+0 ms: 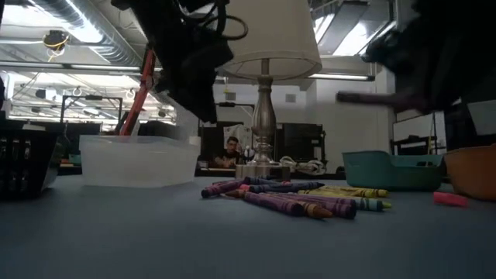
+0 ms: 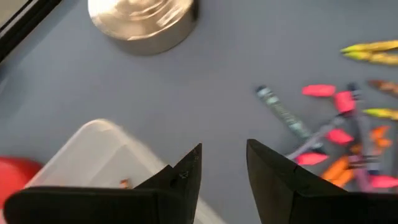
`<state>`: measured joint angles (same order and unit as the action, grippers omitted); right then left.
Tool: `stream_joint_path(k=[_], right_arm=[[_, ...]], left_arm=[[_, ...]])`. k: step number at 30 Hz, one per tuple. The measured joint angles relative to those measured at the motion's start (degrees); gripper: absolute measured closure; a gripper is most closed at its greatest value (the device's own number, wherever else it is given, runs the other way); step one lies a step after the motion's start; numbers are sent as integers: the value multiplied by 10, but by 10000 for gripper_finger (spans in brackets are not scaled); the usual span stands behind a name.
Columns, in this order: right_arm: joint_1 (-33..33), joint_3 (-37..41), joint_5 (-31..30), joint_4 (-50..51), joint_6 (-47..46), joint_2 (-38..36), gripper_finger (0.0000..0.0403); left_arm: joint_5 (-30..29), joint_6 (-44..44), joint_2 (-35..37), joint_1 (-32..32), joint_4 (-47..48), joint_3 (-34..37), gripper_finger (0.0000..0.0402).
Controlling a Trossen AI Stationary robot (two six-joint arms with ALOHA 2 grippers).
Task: Sort crayons
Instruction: Put the violet crayon into the green bin
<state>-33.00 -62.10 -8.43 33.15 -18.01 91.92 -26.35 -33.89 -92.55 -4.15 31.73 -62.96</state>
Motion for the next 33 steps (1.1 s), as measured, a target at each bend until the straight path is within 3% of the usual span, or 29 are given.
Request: stream_joint_path(k=[8, 17, 26, 33], right_arm=[[0, -27, -62, 146, 37, -72, 380], [14, -7, -207, 311, 4, -153, 380], [101, 115, -211, 314, -12, -176, 380], [176, 150, -211, 313, 5, -176, 379]], left_arm=[[2, 0, 0, -49, -72, 0, 292], [10, -5, 0, -100, -152, 0, 292], [10, -6, 0, -144, -197, 0, 292], [10, -56, -7, -177, -199, 0, 292]])
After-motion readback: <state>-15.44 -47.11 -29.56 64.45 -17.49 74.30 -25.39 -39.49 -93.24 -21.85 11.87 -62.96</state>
